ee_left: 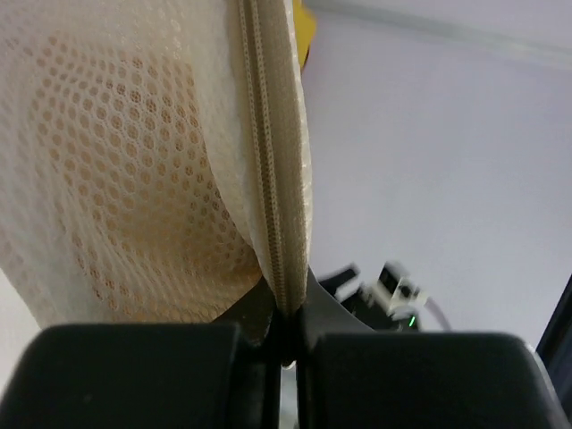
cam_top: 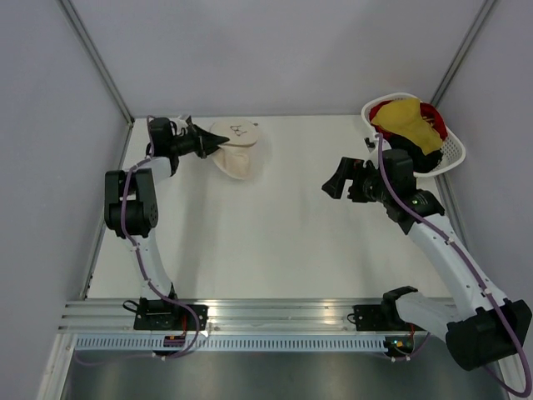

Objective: Unzip the laundry bag and remove the bra

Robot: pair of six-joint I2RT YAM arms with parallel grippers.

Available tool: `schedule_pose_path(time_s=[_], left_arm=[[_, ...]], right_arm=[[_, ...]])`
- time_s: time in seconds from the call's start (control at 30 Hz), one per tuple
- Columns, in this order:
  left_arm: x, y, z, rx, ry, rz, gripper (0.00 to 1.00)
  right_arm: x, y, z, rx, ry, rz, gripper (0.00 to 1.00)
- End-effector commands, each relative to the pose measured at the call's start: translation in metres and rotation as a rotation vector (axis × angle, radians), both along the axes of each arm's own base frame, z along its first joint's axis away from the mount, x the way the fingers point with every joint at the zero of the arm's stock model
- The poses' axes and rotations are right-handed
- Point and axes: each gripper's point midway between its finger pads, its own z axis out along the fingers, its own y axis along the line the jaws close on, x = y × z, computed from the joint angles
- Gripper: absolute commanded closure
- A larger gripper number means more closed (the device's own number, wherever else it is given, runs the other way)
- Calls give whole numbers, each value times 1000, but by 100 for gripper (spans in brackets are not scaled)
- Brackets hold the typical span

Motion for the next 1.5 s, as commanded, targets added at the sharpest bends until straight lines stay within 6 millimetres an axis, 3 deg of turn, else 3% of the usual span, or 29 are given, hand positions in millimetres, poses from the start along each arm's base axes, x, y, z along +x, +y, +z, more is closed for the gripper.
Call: schedule_pose_path(time_s=[0.0, 0.03, 0.07, 0.1, 0.13, 0.23, 0.47, 0.57, 0.8, 1.03, 1.27, 1.37, 1.47], left_arm=[[-82, -44, 32, 19, -229, -379, 97], [-90, -43, 26, 39, -205, -397, 97], [-99, -55, 15, 131, -317, -449, 97], [-116, -60, 4, 139, -188, -487, 98], [-122, -62, -5, 189, -257, -526, 98], [-149, -71, -12, 173, -265, -616, 98], [-195, -110, -13, 110, -323, -815, 98], [-222, -138, -13, 97, -349, -944, 98], [-274, -169, -23, 95, -391, -1135, 98], [-286, -174, -19, 82, -427, -1180, 98], [-282, -177, -13, 48, -449, -1186, 98], [-280, -180, -12, 23, -453, -1187, 98], [-277, -181, -13, 16, -452, -1187, 98]], right_arm=[[4, -14, 11, -39, -21, -81, 2], [7, -20, 7, -64, -17, -117, 2], [8, -24, 5, -73, -9, -137, 2], [8, -28, 2, -89, -1, -158, 2], [8, -31, -1, -99, 8, -174, 2], [14, -37, -6, -116, 10, -215, 2], [27, -13, -19, -36, 14, -143, 2], [34, 3, -25, 2, -6, -66, 2], [31, 41, -24, 103, -40, 172, 2], [13, 55, -31, 148, -15, 301, 3], [-11, 48, -73, 125, 102, 280, 5], [-21, 53, -83, 141, 134, 297, 7], [-32, 65, -82, 181, 139, 336, 31]])
